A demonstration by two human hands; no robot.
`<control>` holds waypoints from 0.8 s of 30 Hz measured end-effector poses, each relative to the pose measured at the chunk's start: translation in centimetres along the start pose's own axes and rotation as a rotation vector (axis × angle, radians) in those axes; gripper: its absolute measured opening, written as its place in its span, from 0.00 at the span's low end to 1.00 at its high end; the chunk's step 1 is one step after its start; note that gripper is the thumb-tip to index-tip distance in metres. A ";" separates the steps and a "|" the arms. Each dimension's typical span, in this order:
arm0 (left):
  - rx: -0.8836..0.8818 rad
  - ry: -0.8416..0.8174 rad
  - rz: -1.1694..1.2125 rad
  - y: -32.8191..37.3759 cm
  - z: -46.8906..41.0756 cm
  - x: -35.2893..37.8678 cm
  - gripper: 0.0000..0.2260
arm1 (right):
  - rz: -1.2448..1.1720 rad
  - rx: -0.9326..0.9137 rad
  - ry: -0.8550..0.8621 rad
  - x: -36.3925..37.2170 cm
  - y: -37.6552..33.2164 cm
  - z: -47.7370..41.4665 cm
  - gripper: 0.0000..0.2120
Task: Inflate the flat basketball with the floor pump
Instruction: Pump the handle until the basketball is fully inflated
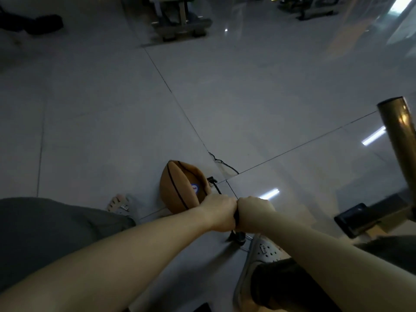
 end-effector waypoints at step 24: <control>0.079 0.093 0.014 2.6 -1.7 -0.1 0.03 | -0.004 -0.009 0.126 0.0 3.3 1.4 0.12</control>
Point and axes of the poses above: each hand's wrist, its own z-axis away from the middle knuckle, its own x-axis out of the palm, y = z × x, the point moved 8 cm from there along -z, towards the middle knuckle, and after that the axes turned 7 degrees about -z, right-handed, at the moved point
